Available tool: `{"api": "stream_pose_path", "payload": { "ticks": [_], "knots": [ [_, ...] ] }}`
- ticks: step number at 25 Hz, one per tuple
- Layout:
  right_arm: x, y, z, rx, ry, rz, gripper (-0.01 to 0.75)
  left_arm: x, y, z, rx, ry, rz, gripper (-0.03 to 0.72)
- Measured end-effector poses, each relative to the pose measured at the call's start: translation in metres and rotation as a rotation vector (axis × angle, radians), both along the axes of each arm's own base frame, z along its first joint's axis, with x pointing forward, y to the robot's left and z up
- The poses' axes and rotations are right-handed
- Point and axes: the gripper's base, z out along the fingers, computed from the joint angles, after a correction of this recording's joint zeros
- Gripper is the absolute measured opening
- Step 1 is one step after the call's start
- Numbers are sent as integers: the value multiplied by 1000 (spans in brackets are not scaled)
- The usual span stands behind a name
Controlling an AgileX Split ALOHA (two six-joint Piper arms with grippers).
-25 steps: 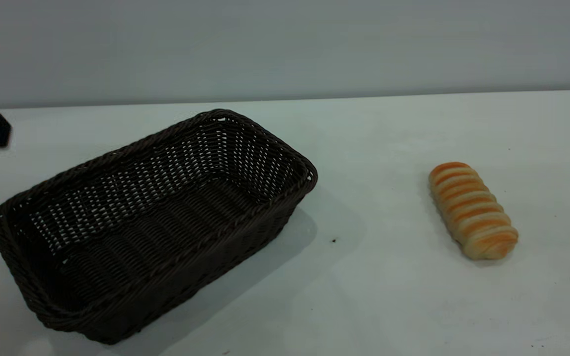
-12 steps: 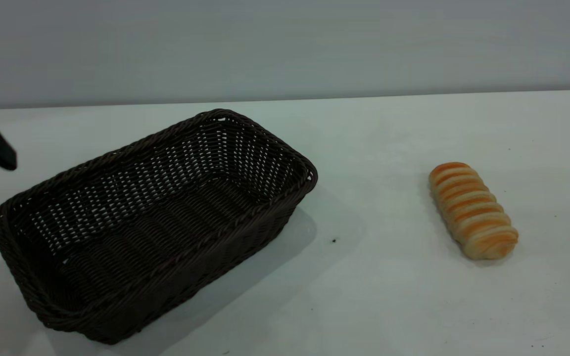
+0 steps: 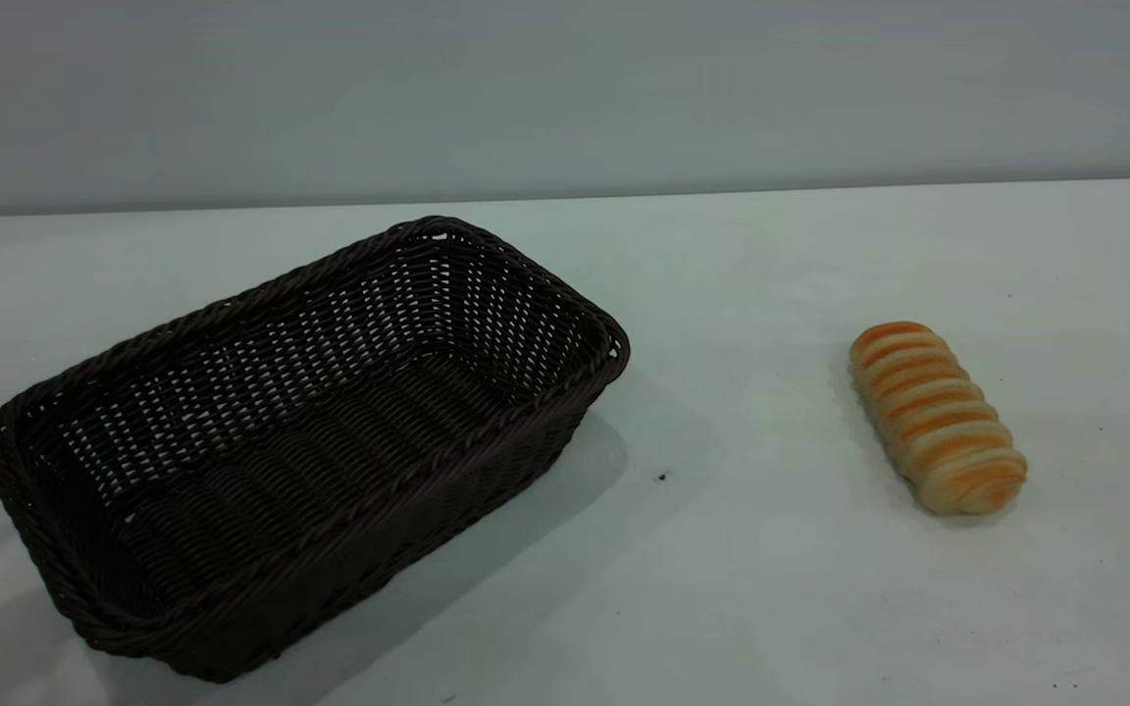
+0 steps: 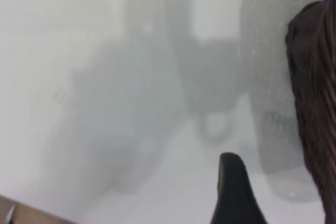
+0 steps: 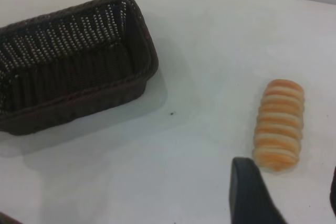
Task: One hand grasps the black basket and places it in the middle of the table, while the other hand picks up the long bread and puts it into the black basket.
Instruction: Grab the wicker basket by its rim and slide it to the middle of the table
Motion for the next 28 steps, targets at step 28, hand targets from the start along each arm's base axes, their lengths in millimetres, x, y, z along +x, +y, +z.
{"api": "stream_pose_path", "payload": {
  "ticks": [28],
  "knots": [
    [-1, 2, 0, 5, -3, 22, 356, 29, -5, -76, -66, 3, 29, 521]
  ]
}}
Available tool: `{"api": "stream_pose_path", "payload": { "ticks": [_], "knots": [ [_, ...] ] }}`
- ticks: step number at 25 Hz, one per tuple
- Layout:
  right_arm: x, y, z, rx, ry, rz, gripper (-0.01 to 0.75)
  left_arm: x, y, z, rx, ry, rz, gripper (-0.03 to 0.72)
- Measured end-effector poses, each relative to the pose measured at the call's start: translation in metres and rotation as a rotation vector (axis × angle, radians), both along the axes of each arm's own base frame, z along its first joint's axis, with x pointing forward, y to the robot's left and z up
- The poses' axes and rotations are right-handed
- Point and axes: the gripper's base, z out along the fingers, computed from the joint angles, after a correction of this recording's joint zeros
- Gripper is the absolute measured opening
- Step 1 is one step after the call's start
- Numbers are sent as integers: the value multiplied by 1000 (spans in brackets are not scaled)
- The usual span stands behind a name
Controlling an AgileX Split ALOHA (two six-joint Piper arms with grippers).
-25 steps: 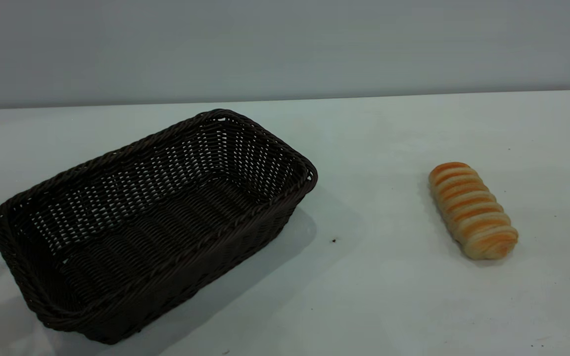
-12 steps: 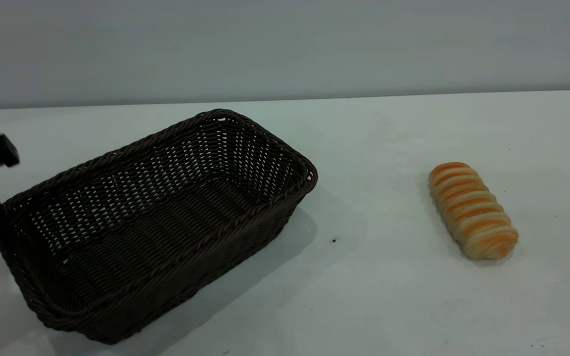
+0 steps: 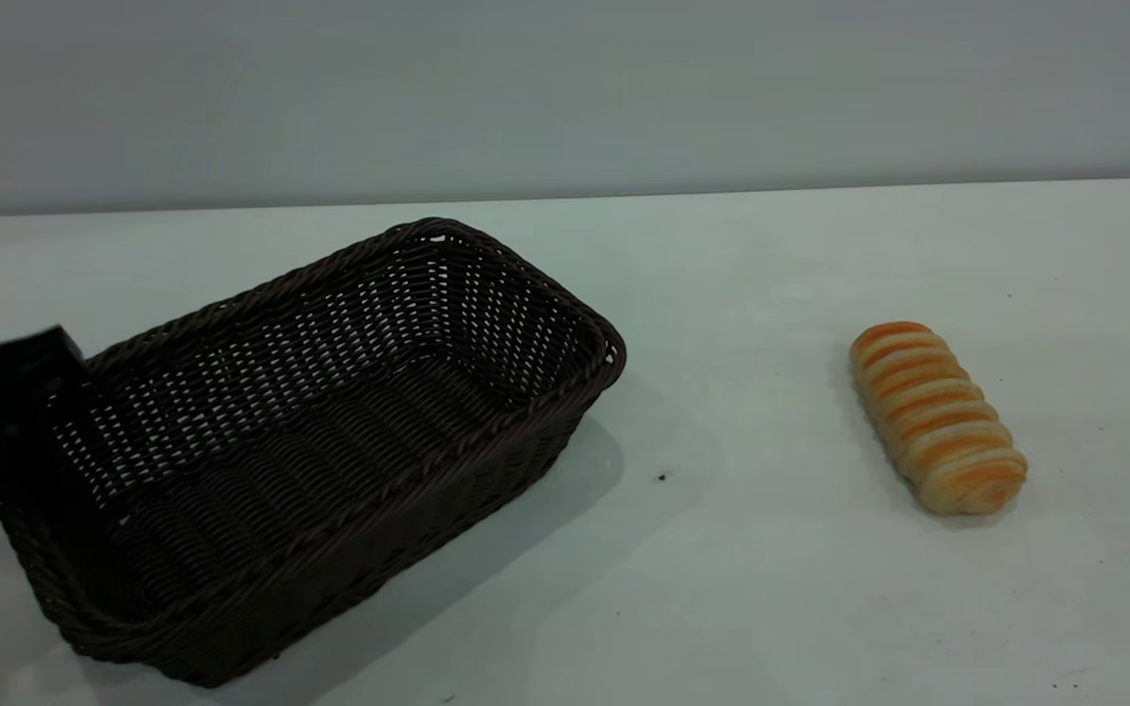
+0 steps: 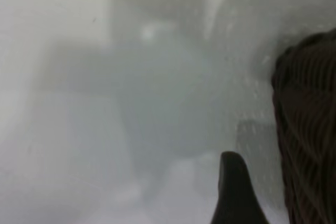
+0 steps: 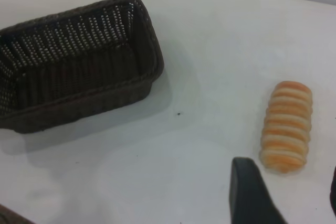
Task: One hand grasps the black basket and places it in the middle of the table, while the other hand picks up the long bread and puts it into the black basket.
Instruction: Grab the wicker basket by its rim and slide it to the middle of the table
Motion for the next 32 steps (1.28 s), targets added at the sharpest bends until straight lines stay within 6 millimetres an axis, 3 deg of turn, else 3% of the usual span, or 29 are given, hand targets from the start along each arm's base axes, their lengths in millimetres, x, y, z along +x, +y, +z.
{"api": "stream_pose_path", "payload": {
  "ticks": [5, 7, 10, 11, 19, 25, 32],
  "knots": [
    [0, 0, 0, 0, 0, 0, 356, -1, 0, -19, 4, 44, 3, 494],
    [0, 0, 0, 0, 0, 0, 356, 0, 1, -21, 7, 43, 2, 414],
    [0, 0, 0, 0, 0, 0, 356, 2, 1, -21, 4, 25, 25, 196],
    [0, 0, 0, 0, 0, 0, 356, 3, 1, -21, 4, 9, 39, 164],
    [0, 0, 0, 5, 0, 0, 356, 7, -2, -17, 18, -22, -37, 161],
    [0, 0, 0, 6, -1, 1, 356, 12, -17, 3, 38, -64, -216, 161],
    [0, 0, 0, 6, -1, 1, 356, 33, -31, 27, 10, -82, -406, 158]
  ]
}}
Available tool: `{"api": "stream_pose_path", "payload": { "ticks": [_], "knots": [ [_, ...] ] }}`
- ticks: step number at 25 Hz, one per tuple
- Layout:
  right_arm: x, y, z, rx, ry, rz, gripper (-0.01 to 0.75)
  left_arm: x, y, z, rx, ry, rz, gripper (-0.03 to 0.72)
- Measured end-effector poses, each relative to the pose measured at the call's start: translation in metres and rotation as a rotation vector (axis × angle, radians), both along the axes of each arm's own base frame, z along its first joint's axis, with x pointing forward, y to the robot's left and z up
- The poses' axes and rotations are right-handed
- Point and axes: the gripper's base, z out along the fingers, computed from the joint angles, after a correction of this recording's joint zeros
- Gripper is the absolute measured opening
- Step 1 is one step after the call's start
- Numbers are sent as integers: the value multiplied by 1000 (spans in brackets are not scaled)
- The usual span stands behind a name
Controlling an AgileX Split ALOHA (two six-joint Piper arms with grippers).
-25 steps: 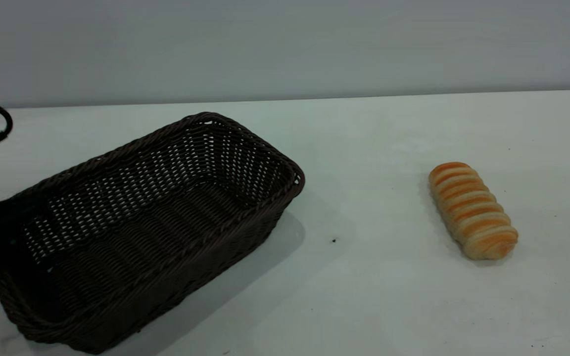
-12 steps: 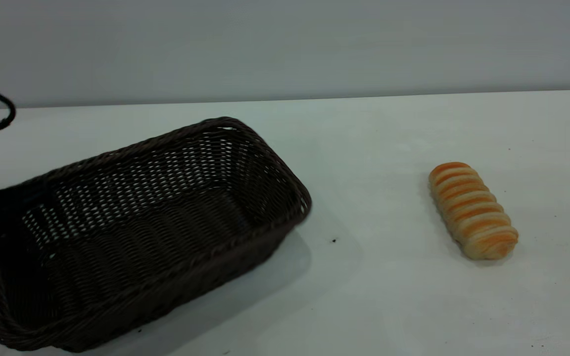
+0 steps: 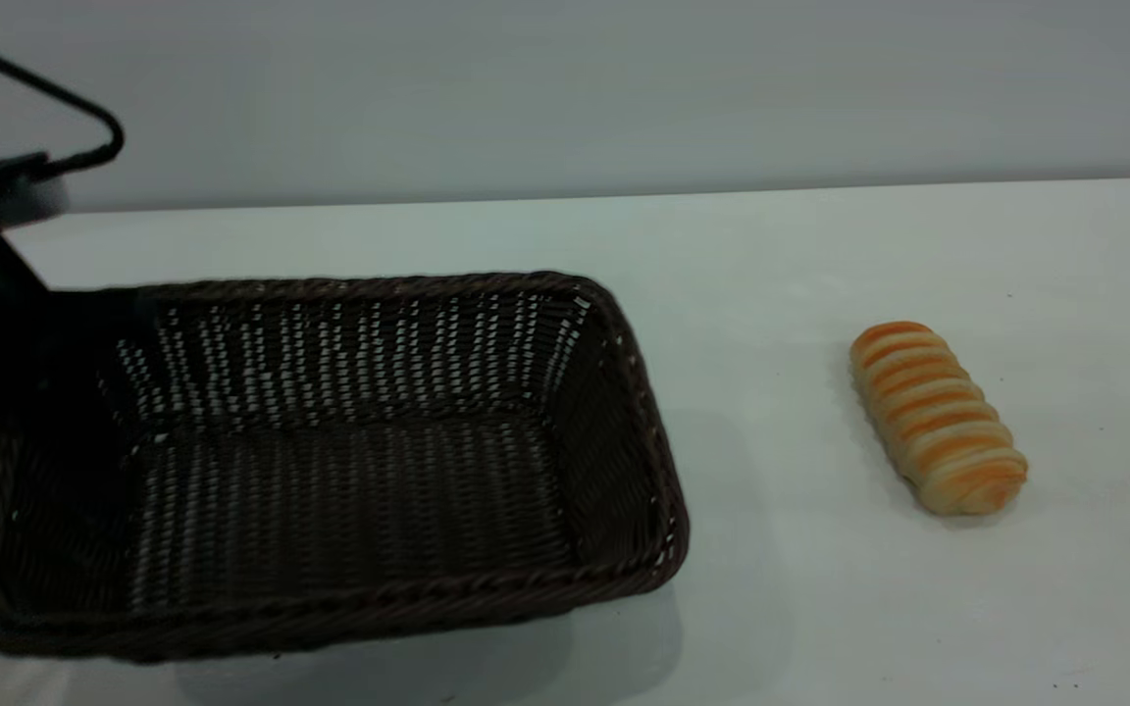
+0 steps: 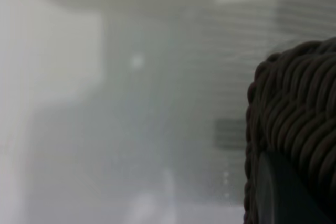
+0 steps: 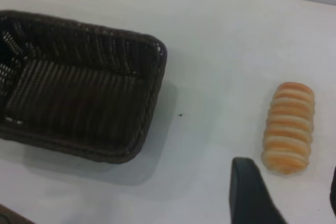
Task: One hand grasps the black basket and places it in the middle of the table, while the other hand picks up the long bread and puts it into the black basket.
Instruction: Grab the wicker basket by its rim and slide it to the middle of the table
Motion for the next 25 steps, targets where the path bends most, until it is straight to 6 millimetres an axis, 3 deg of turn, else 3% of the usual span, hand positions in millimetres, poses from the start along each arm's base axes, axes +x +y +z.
{"api": "stream_pose_path", "payload": {
  "ticks": [6, 16, 25],
  "knots": [
    [0, 0, 0, 0, 1, 1, 356, 24, -15, 15, -162, -101, -23, 158],
    [-1, 2, 0, 2, 7, 20, 356, 28, -25, -39, -260, 2, -58, 157],
    [-1, 3, 0, 11, 8, 26, 356, 27, -22, -41, -226, 38, -27, 157]
  ]
}}
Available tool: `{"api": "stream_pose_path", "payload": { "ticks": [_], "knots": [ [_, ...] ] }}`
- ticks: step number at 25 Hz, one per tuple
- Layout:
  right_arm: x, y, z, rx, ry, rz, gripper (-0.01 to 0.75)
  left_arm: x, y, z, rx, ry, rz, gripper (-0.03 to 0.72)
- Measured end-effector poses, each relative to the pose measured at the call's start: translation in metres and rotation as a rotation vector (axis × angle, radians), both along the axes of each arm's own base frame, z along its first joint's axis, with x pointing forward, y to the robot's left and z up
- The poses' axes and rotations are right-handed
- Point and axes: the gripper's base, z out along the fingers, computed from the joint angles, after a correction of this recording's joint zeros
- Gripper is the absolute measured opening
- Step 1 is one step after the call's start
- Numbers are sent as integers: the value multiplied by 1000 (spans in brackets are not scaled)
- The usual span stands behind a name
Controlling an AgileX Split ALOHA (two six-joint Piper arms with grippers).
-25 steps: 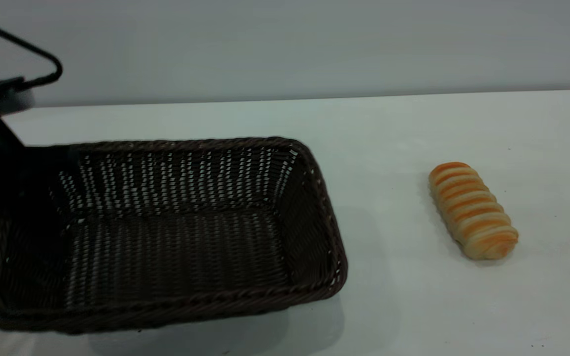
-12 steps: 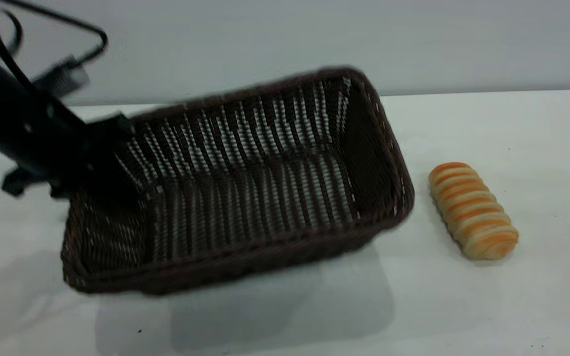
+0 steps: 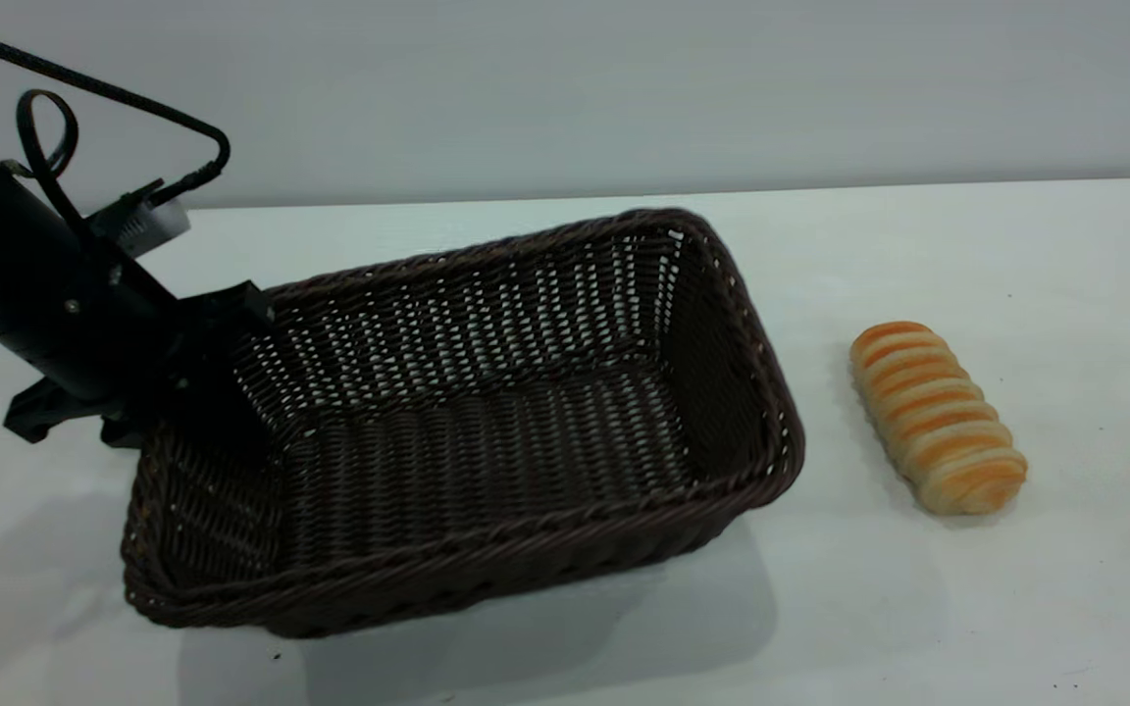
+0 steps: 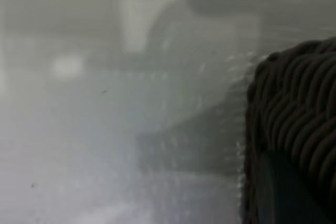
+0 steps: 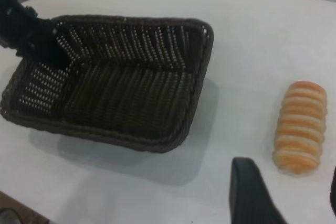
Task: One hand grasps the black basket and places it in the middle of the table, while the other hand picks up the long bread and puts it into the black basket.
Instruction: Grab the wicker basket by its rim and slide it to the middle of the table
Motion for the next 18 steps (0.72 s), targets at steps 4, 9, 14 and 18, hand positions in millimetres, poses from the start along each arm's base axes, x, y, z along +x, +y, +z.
{"api": "stream_pose_path", "payload": {
  "ticks": [4, 9, 14, 18],
  "knots": [
    [0, 0, 0, 0, 0, 0, 356, -1, 2, -1, 28, 24, 3, 157],
    [0, 0, 0, -1, 0, 0, 356, -1, 3, 0, 32, 31, 11, 157],
    [0, 0, 0, -1, 0, 1, 356, -2, 2, 0, 22, 46, 19, 205],
    [0, 0, 0, -1, 0, 1, 356, -4, 0, 0, 3, 72, 20, 393]
  ]
}}
